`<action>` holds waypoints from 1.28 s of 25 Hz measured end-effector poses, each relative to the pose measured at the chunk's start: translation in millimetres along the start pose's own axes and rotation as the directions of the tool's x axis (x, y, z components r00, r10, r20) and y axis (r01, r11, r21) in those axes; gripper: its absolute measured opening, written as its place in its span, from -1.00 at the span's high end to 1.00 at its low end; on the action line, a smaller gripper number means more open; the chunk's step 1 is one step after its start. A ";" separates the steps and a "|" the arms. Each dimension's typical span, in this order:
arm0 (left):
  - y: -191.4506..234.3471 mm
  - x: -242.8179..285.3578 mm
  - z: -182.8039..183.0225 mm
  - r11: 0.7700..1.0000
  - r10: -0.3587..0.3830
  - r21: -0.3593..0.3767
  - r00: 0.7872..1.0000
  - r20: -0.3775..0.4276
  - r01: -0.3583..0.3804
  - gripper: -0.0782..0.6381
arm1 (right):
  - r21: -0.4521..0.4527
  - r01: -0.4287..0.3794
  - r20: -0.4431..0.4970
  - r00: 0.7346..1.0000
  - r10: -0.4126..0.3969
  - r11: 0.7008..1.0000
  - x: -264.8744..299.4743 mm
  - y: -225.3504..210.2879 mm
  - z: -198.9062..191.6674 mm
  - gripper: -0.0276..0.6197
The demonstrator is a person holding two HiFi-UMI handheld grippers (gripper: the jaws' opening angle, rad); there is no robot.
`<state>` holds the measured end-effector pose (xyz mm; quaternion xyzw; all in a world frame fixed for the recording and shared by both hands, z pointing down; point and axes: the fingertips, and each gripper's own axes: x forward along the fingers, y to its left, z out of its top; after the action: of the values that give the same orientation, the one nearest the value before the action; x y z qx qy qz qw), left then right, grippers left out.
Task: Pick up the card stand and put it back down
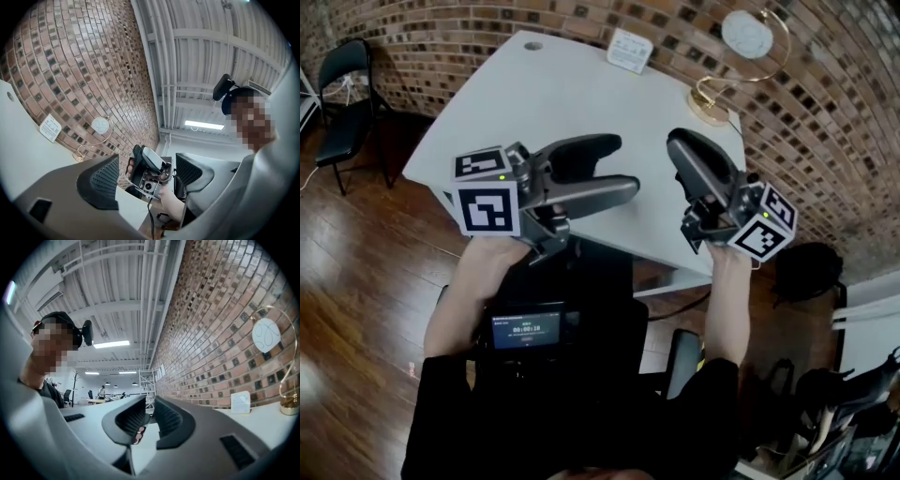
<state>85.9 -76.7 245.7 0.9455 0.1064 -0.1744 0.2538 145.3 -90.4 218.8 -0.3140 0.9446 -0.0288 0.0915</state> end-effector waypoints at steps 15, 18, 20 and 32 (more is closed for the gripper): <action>-67.8 -3.4 -37.9 0.999 -0.033 0.017 0.999 -0.034 0.034 -0.26 | -0.042 -0.015 0.127 0.992 0.020 0.999 -53.1 107.7 -9.2 0.80; -79.3 -3.5 -45.0 0.999 -0.040 0.021 0.998 -0.047 0.041 -0.26 | -0.045 -0.013 0.160 0.987 0.020 0.999 -65.2 124.9 -9.9 0.80; -88.2 -3.4 -51.3 0.998 -0.050 0.025 0.997 -0.056 0.052 -0.26 | -0.055 -0.009 0.180 0.983 0.019 0.998 -73.6 136.1 -10.6 0.80; -122.5 -6.4 -70.8 0.996 -0.089 0.014 0.995 -0.041 0.089 -0.26 | -0.151 -0.011 0.238 0.970 0.047 0.988 -94.4 194.2 -7.5 0.85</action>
<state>64.1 63.1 251.3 0.9450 0.1521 -0.1673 0.2363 103.9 121.7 219.0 -0.3072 0.9305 0.0811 0.1821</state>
